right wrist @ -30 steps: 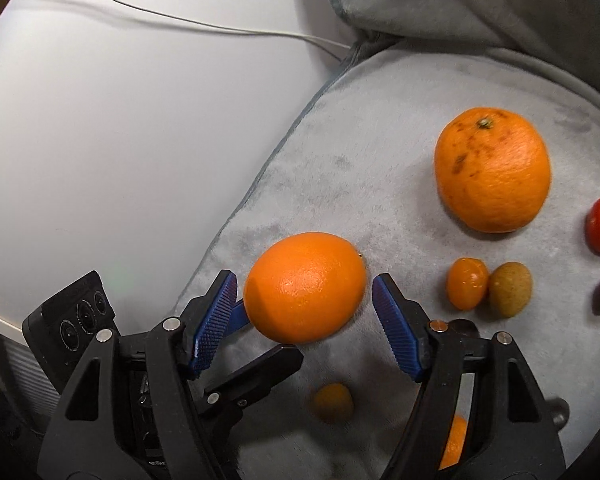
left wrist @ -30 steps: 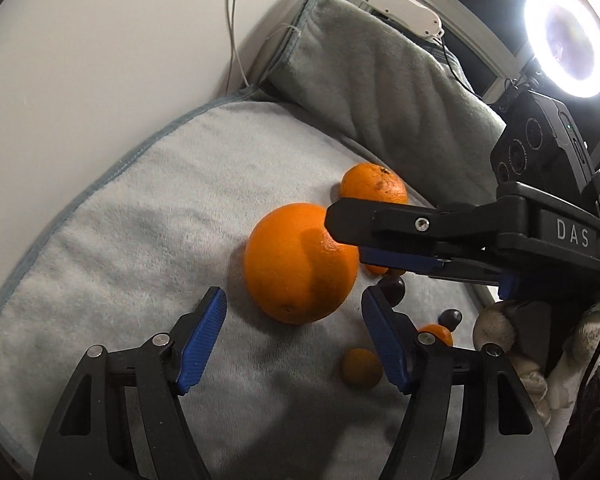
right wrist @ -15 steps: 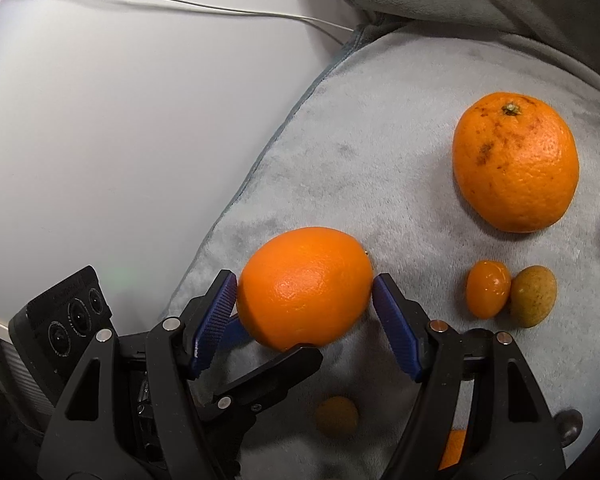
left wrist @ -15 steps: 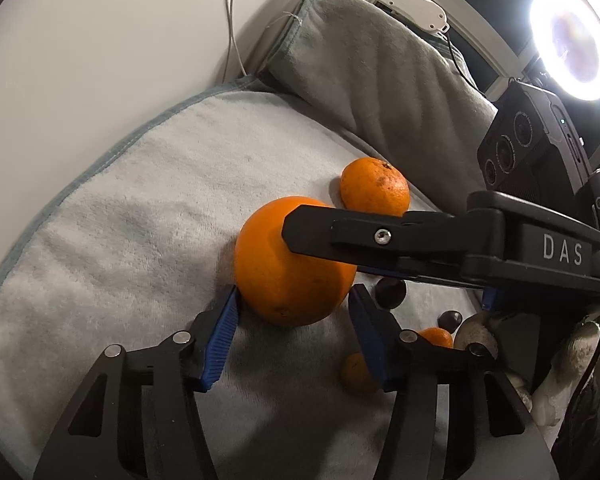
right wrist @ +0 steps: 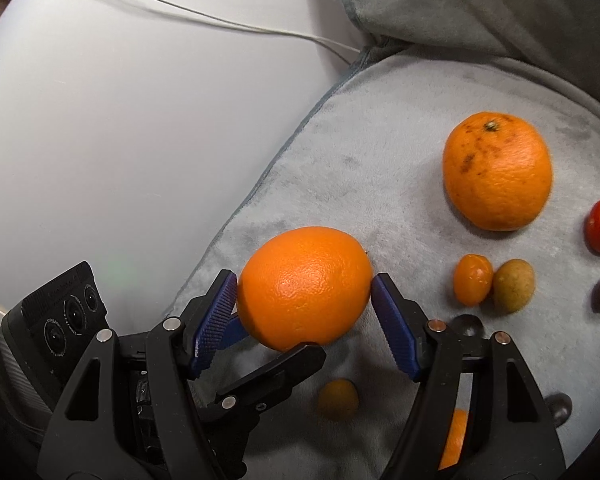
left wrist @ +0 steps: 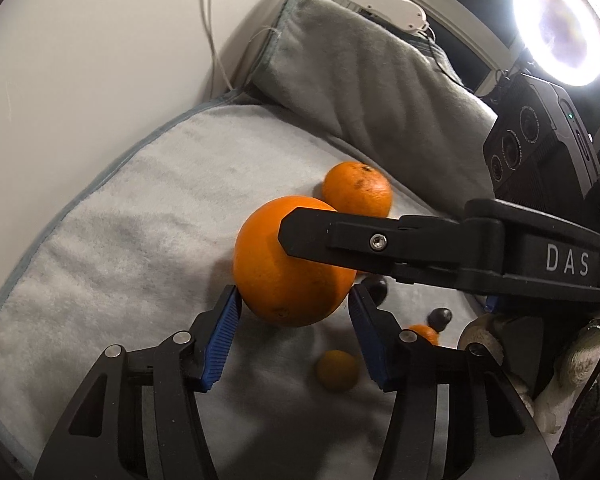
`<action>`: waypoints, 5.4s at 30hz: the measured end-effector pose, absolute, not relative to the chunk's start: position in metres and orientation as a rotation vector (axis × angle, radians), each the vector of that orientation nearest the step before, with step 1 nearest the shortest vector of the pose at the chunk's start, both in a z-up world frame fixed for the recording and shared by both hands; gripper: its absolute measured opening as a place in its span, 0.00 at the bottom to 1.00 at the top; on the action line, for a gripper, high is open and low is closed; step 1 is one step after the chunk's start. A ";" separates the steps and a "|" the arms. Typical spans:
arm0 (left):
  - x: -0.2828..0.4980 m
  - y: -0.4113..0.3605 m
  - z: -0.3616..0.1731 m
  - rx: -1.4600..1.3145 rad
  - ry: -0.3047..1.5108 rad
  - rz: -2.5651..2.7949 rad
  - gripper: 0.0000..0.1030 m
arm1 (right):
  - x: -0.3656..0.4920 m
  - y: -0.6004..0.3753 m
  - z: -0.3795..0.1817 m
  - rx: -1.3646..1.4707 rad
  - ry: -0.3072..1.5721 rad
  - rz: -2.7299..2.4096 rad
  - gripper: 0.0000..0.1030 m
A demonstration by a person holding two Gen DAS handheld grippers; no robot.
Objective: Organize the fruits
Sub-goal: 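Close the right gripper on the large smooth orange and lift it, then carry the orange onto the white floral plate and open the right gripper, then move both grippers toward the small tangerine and the dark plum, then grasp the small tangerine with the left gripper while the right gripper grasps the dark plum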
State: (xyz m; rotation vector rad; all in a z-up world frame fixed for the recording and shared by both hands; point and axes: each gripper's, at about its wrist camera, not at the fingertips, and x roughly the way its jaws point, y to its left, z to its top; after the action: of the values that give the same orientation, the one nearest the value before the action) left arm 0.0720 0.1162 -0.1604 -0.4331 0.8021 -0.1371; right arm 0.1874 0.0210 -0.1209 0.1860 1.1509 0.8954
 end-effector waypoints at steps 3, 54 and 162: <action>0.070 0.108 -0.155 -0.419 0.793 -0.151 0.53 | 0.184 0.010 -0.113 0.190 1.129 0.889 0.70; 0.111 -0.127 -0.131 -0.185 0.850 -0.560 0.53 | 0.169 -0.279 -0.095 0.426 0.950 0.478 0.70; 0.183 0.051 -0.180 -0.219 0.967 -0.352 0.21 | 0.160 -0.124 -0.155 -0.013 0.996 0.593 0.47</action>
State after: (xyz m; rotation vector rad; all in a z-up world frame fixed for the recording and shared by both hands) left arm 0.1830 0.0513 -0.1800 -0.2195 0.9672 -0.3519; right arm 0.1597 -0.1239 -0.1547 -0.0126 0.9960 0.5930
